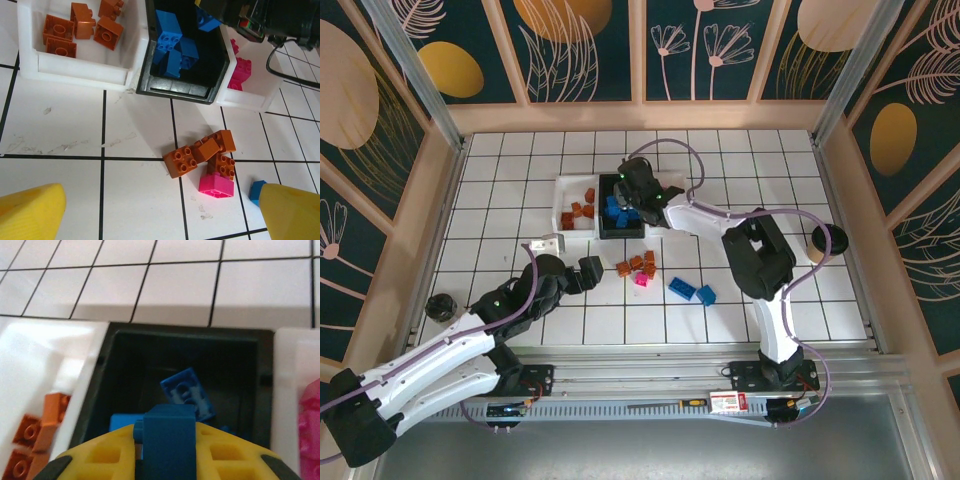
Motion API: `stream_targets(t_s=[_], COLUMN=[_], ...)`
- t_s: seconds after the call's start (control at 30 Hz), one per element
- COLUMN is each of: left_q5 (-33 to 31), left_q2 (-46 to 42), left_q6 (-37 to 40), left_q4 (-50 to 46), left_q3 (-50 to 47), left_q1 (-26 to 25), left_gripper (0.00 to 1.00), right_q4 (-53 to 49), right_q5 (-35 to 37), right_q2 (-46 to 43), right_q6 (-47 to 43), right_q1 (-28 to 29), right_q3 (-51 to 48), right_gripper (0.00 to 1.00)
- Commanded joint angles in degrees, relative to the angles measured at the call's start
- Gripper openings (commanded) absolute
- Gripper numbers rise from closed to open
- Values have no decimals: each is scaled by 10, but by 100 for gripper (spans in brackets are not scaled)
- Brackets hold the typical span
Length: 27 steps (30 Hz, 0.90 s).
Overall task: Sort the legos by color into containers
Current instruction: Place the lego in the container, then pick up the lego from the bottom-center of the table.
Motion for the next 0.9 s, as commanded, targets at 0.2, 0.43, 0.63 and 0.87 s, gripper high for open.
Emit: stream_targets(t_s=[0.2, 0.43, 0.63, 0.87], left_q5=[21, 25, 32, 39], left_q2=[8, 13, 22, 42], left_q6=[-3, -2, -2, -1], left_q4=[7, 20, 31, 53], left_q3=[2, -2, -10, -23], left_q1=[0, 0, 0, 0], left_gripper=[98, 99, 99, 99], right_q4=[3, 8, -65, -167], right_q5=[19, 22, 62, 80], right_q2=[-72, -245, -385, -568], right_q6=[0, 25, 90, 201], right_q1=[-2, 14, 52, 91], right_q3=[-35, -246, -428, -574], right_gripper=[60, 60, 61, 62])
